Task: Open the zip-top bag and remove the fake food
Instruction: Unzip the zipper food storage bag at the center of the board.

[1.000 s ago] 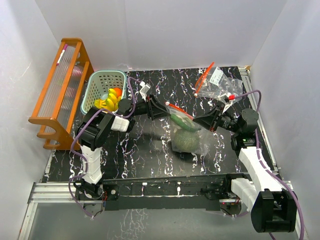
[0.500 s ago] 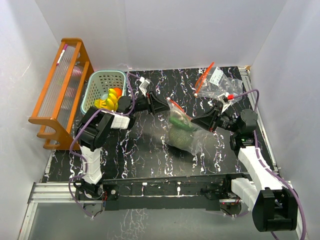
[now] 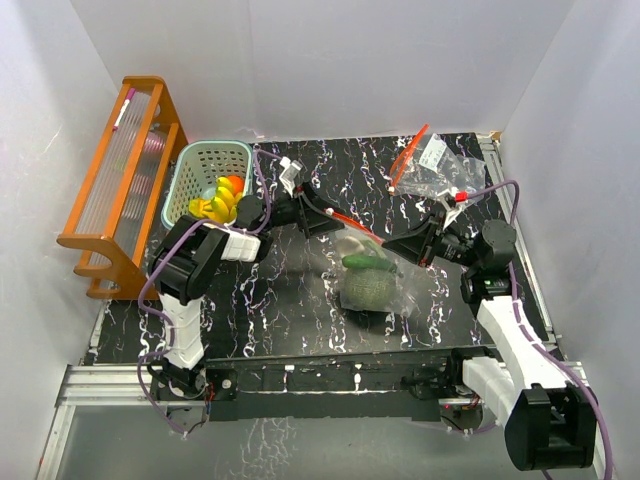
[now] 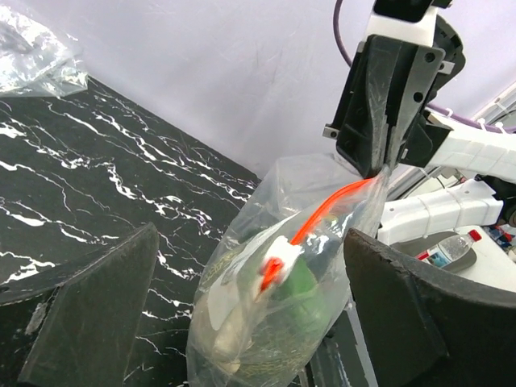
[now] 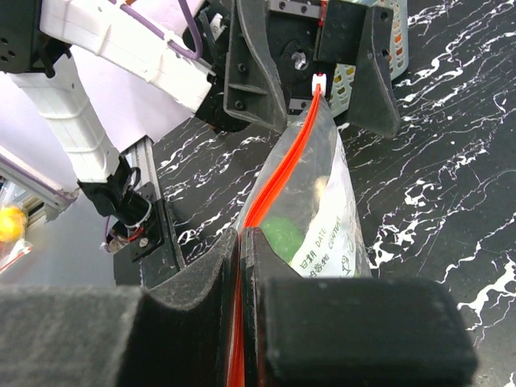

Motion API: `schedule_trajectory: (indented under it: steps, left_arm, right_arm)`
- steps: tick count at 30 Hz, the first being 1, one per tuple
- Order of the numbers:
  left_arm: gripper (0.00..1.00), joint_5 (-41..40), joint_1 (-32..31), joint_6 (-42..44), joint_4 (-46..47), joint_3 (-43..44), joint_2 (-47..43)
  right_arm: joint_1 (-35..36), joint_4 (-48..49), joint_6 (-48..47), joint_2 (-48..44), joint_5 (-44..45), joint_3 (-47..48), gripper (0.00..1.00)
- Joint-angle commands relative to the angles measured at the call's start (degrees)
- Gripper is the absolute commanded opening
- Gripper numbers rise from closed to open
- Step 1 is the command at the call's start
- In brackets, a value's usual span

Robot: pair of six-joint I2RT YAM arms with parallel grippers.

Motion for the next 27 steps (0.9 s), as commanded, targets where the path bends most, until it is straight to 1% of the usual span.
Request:
schedule_trajectory:
  steps: [1, 2, 5, 7, 9, 12, 13, 15, 16, 19, 22, 23, 26, 27]
  left_arm:
    - [0.97, -0.7, -1.1, 2.0, 11.1, -1.0, -2.7]
    - [0.96, -0.9, -1.5, 2.4, 11.1, -1.2, -3.0]
    - [0.88, -2.3, -2.8, 3.5, 11.1, -2.3, -5.1]
    - [0.81, -3.0, -3.7, 4.1, 11.1, -2.6, -6.2]
    - [0.69, -3.0, -4.3, 3.9, 11.1, -2.2, -6.7]
    - [0.49, -3.0, -4.5, 3.1, 11.1, -1.3, -7.4]
    - [0.37, -3.5, -4.6, 2.9, 11.1, -1.1, -7.7]
    - [0.08, -4.9, -4.5, 1.6, 11.1, -0.5, -8.4]
    - [0.00, -5.3, -4.6, 1.0, 11.1, 0.0, -8.6]
    - [0.00, -5.7, -4.5, 0.1, 11.1, 0.4, -9.7]
    - [0.00, -3.1, -4.4, -0.7, 11.0, 1.4, -10.2]
    - [0.00, -1.2, -4.4, -1.5, 10.9, 1.9, -9.6]
    - [0.00, 3.4, -4.5, -3.3, 10.9, 3.3, -7.0]
    - [0.00, 4.5, -4.6, -3.5, 10.9, 3.2, -6.3]
  right_arm:
    - [0.4, 5.5, 3.4, -3.1, -0.8, 3.4, 0.08]
    - [0.4, 6.7, 4.8, -3.3, -1.0, 3.5, 0.08]
    - [0.4, 7.8, 6.4, -3.6, -0.9, 4.7, 0.08]
    - [0.4, 8.1, 6.9, -3.7, -0.7, 5.3, 0.08]
    - [0.4, 9.3, 8.0, -3.6, -1.0, 5.4, 0.08]
    - [0.4, 11.4, 9.7, -3.7, -1.7, 4.8, 0.08]
    - [0.4, 11.5, 10.0, -3.8, -1.5, 4.7, 0.08]
    - [0.4, 11.5, 10.4, -3.9, -1.4, 4.4, 0.08]
    - [0.5, 11.4, 10.4, -3.9, -1.3, 4.2, 0.08]
    - [0.5, 8.4, 8.9, -3.7, 0.1, 4.4, 0.08]
    - [0.5, 0.5, 4.6, -3.7, 4.4, 6.1, 0.08]
    - [0.5, -2.8, 3.2, -3.7, 6.9, 6.8, 0.17]
    - [0.6, -10.3, 0.7, -3.9, 16.5, 9.1, 0.58]
    - [0.5, -11.2, 0.6, -3.8, 18.7, 9.6, 0.68]
